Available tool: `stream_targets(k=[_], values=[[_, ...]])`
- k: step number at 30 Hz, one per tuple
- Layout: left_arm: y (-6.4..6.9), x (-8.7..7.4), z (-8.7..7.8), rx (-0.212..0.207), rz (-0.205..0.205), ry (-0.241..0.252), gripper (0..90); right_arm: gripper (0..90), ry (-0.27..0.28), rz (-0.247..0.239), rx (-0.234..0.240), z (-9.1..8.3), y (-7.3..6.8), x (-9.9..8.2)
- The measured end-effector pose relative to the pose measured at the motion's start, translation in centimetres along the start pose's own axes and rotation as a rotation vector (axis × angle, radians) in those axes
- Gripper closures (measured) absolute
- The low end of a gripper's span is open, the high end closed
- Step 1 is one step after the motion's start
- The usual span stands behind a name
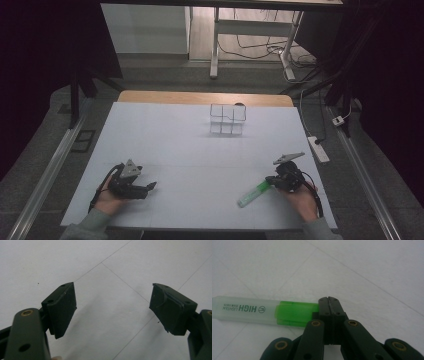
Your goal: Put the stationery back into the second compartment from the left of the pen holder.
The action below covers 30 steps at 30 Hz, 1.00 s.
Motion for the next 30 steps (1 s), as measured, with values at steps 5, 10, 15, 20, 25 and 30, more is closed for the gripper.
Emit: stream_targets(k=[5, 10, 15, 20, 25, 30], values=[[0.0, 0.0, 0.0, 0.001, 0.001, 0.001, 21.5, 89.3, -0.005, -0.01, 0.028, 0.0, -1.1, 0.0], [0.0, 0.0, 0.0, 0.0, 0.002, 0.001, 21.5, 89.2, -0.004, -0.032, 0.041, 0.0, -2.2, 0.2], [0.0, 0.1, 0.0, 0.0, 0.004, 0.0, 21.5, 89.3, -0.006, -0.046, 0.049, 0.1, -2.9, 0.3], [0.0, 0.1, 0.0, 0.001, 0.006, 0.0, 21.5, 89.2, -0.003, -0.035, 0.056, 0.1, -2.7, 0.3], [0.0, 0.1, 0.1, 0.0, 0.006, -0.001, 21.5, 89.3, -0.002, -0.038, 0.056, 0.1, -2.7, 0.2], [0.0, 0.1, 0.0, 0.001, 0.006, -0.001, 21.5, 89.2, 0.008, -0.043, 0.054, 0.1, -2.6, 0.2]])
Point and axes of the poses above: each handheld gripper's, and its own axes: z roughly forward along the jaws, x roughly out of its top, y roughly to its right, the point moved 1 cm from there along z, roughly forward along the jaws, and after that the axes turned 9 degrees about -x, right-handed, at the moved point
